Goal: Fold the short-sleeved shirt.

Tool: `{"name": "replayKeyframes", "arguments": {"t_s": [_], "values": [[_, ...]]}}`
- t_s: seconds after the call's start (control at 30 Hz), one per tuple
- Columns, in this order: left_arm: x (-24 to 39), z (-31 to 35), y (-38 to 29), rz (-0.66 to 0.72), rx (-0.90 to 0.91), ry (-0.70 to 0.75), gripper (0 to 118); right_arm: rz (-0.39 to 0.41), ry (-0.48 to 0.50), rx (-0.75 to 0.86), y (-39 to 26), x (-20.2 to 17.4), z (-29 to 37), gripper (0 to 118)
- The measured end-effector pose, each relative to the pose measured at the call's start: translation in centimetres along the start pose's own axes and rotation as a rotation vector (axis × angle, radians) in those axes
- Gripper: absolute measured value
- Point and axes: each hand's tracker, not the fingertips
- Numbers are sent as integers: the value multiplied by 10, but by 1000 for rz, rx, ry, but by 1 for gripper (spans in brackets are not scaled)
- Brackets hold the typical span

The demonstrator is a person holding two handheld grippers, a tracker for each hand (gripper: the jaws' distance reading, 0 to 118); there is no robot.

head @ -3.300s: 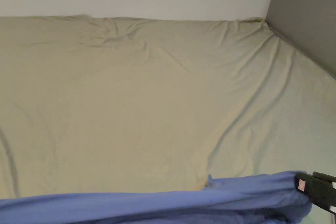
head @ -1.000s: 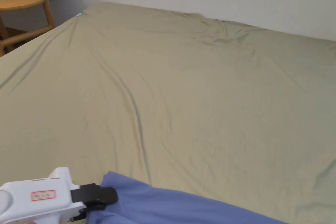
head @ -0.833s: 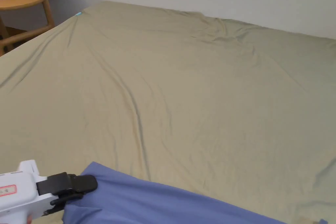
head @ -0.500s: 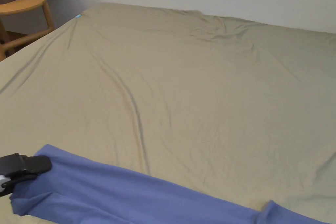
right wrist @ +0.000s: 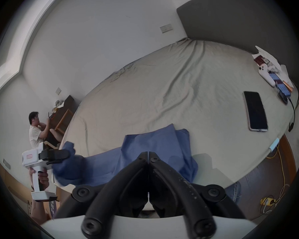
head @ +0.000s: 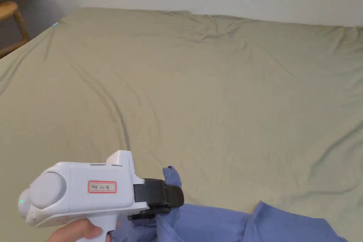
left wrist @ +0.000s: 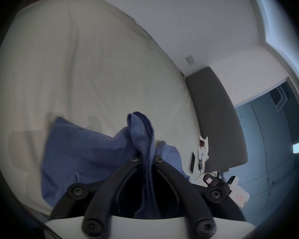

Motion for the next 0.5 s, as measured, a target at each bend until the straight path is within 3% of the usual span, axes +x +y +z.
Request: {"name": "replayKeyframes", "arguments": {"t_s": [0.17,0.33,0.37,0.43,0.5], "values": [[24,-87,-12,-52,-129,66,9,-88,-93,41,-7,30,22,1],[29,-121,-35,-43,-225,116,12,-150,-167,63,-10,47,35,1],[28,-125,-40,-54,-241,122,19,-155,-175,61,-10,49,35,1],[24,-125,-45,-48,-252,118,47,-164,-179,54,-10,52,33,1],[22,-108,-45,12,-250,18,57,-163,-172,49,-10,51,29,1]]}}
